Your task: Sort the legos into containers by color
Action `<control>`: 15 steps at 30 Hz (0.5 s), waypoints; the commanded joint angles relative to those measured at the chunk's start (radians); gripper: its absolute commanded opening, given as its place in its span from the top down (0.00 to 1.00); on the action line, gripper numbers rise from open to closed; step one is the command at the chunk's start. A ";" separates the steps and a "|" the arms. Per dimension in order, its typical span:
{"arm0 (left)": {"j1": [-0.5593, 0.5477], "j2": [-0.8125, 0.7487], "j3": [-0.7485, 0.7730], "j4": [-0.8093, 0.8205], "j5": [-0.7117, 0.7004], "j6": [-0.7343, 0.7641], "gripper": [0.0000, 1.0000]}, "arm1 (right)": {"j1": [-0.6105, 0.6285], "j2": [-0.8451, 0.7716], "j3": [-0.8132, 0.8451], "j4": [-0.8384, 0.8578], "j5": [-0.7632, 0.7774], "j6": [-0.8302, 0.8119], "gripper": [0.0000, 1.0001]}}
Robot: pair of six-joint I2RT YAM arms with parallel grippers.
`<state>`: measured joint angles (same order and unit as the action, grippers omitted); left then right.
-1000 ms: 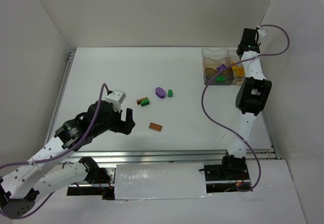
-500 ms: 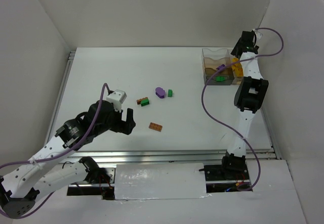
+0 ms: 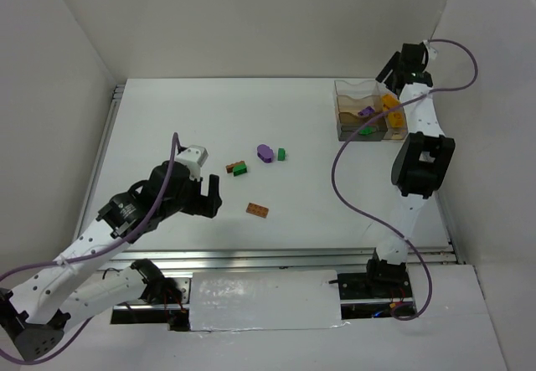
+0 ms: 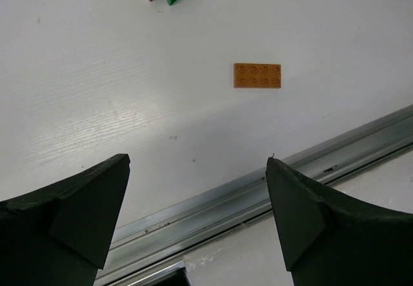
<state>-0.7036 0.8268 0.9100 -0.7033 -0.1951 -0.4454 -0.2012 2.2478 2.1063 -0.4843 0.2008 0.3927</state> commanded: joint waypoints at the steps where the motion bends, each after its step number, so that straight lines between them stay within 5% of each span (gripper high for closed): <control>1: 0.033 0.020 0.012 0.011 -0.036 -0.002 0.01 | 0.129 -0.294 -0.066 0.030 -0.057 0.064 0.16; 3: 0.053 0.026 0.013 0.002 -0.062 -0.013 0.01 | 0.195 -0.356 -0.103 -0.020 -0.055 0.041 0.16; 4: 0.070 0.028 0.015 -0.001 -0.087 -0.021 0.01 | 0.288 -0.416 -0.155 -0.052 -0.051 0.022 0.04; 6: 0.087 0.031 0.016 -0.008 -0.112 -0.032 0.01 | 0.371 -0.470 -0.251 -0.077 -0.043 0.008 0.00; 10: 0.115 0.061 0.032 -0.022 -0.167 -0.062 0.00 | 0.542 -0.625 -0.475 -0.091 -0.040 0.000 0.00; 15: 0.150 0.083 0.044 -0.024 -0.182 -0.082 0.01 | 0.589 -0.803 -0.806 0.085 -0.449 -0.095 0.03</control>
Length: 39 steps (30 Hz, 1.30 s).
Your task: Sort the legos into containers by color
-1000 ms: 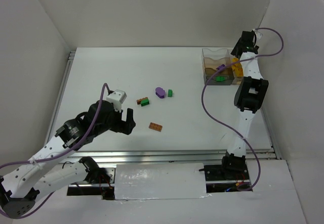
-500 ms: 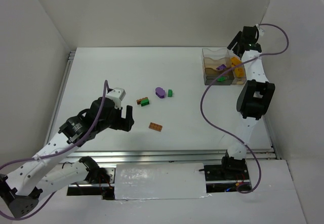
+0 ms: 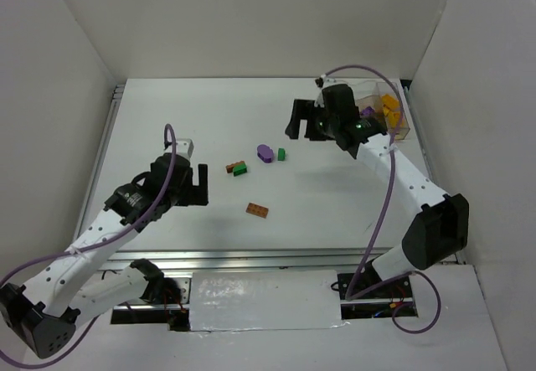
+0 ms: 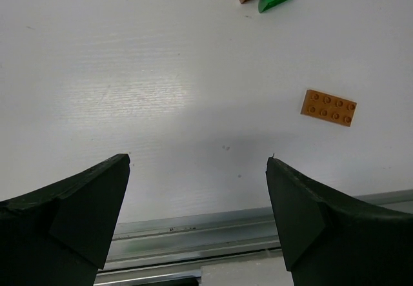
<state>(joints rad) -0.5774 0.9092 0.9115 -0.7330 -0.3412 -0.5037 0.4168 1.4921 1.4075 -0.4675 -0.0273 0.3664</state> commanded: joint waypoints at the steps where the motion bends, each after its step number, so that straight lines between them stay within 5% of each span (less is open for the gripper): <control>1: 0.059 -0.003 0.044 -0.003 -0.045 -0.030 0.00 | -0.020 -0.044 -0.114 0.075 -0.249 -0.090 0.05; 7: 0.113 -0.098 0.014 0.021 -0.059 -0.041 0.00 | 0.126 0.222 0.125 -0.074 -0.110 -0.103 0.11; 12: 0.108 -0.118 0.007 0.023 -0.036 -0.032 0.01 | 0.168 0.574 0.485 -0.229 0.025 -0.129 0.25; 17: 0.105 -0.093 0.007 0.038 0.011 -0.006 0.00 | 0.178 0.782 0.715 -0.349 0.105 -0.190 0.25; 34: 0.105 -0.099 0.001 0.066 0.093 0.033 0.00 | 0.183 0.918 0.731 -0.398 0.052 -0.265 0.28; 39: 0.103 -0.105 0.000 0.067 0.099 0.036 0.01 | 0.185 0.922 0.740 -0.396 0.043 -0.268 0.53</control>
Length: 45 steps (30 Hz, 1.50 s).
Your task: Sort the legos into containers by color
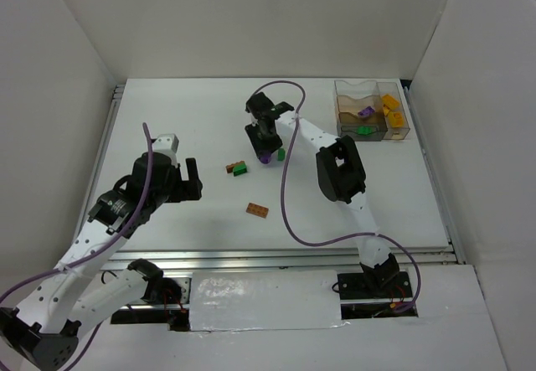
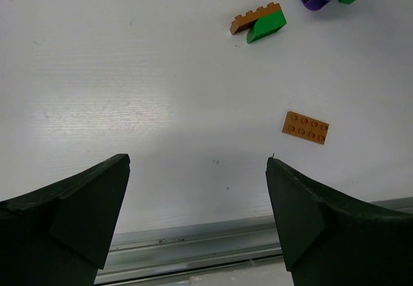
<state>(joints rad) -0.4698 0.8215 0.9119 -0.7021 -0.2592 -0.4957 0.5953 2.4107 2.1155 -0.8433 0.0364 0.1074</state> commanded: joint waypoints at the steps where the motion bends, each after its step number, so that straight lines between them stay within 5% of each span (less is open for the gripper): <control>1: -0.003 -0.019 -0.001 0.038 0.021 0.028 0.01 | 0.006 0.001 0.031 -0.014 -0.024 -0.011 0.56; 4: -0.004 -0.021 -0.001 0.039 0.026 0.031 0.00 | 0.012 -0.010 0.034 -0.008 -0.030 -0.014 0.65; 5: -0.004 -0.022 -0.001 0.039 0.026 0.031 0.01 | 0.014 -0.013 0.035 -0.007 -0.032 -0.014 0.93; 6: -0.003 -0.024 -0.001 0.039 0.026 0.031 0.00 | 0.012 -0.021 0.035 0.006 -0.044 -0.011 1.00; 13: -0.003 -0.035 -0.001 0.038 0.020 0.028 0.00 | -0.043 -0.296 -0.119 0.197 -0.239 0.027 1.00; 18: -0.003 -0.050 -0.004 0.039 0.014 0.026 0.01 | -0.314 -0.397 -0.135 0.308 -0.270 0.179 1.00; 26: -0.003 -0.079 -0.005 0.041 0.017 0.028 0.00 | -0.566 -0.301 -0.021 0.254 0.181 0.259 1.00; 33: -0.003 -0.071 -0.010 0.049 0.047 0.039 0.00 | -0.670 -0.236 -0.009 0.300 0.154 0.259 1.00; 45: -0.004 -0.056 -0.010 0.056 0.074 0.051 0.00 | -0.672 -0.085 0.061 0.300 0.146 0.276 0.94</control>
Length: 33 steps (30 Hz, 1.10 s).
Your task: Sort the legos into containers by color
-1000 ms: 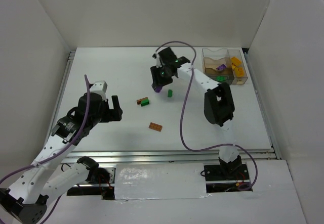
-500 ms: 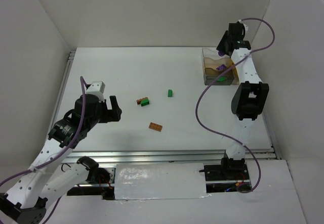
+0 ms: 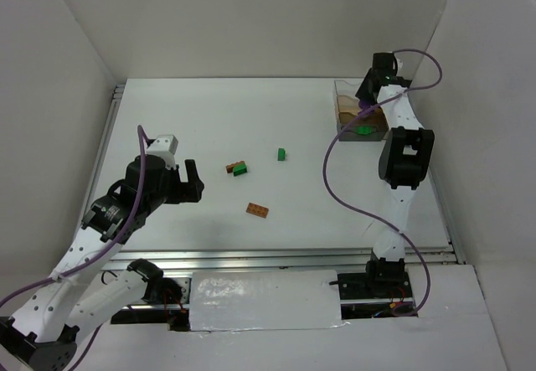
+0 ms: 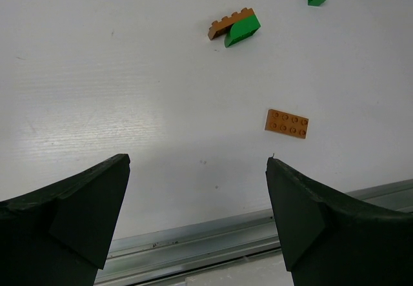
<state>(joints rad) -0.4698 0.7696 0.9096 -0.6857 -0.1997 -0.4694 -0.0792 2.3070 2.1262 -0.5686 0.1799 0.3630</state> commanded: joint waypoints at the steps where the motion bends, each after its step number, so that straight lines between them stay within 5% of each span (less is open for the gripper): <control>1: -0.003 -0.001 -0.008 0.040 0.017 0.025 0.01 | 0.001 0.026 0.057 0.024 0.001 0.033 0.92; 7: -0.004 0.005 -0.006 0.038 0.017 0.025 0.00 | -0.001 0.054 0.090 0.027 -0.028 0.089 0.85; 11: -0.003 -0.001 -0.008 0.038 0.017 0.025 0.00 | -0.001 0.063 0.100 0.029 -0.042 0.102 0.60; 21: -0.004 -0.006 -0.008 0.040 0.020 0.025 0.00 | 0.001 0.011 0.025 0.053 -0.060 0.096 0.36; 24: -0.003 -0.009 -0.009 0.043 0.022 0.025 0.00 | 0.001 0.006 0.026 0.042 -0.072 0.103 0.21; 33: -0.003 0.011 -0.008 0.040 0.011 0.018 0.01 | 0.109 -0.194 -0.086 0.059 -0.100 0.076 0.19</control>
<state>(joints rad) -0.4698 0.7727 0.9096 -0.6796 -0.1856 -0.4675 -0.0536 2.2875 2.0796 -0.5533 0.0978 0.4545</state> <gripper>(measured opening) 0.994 0.808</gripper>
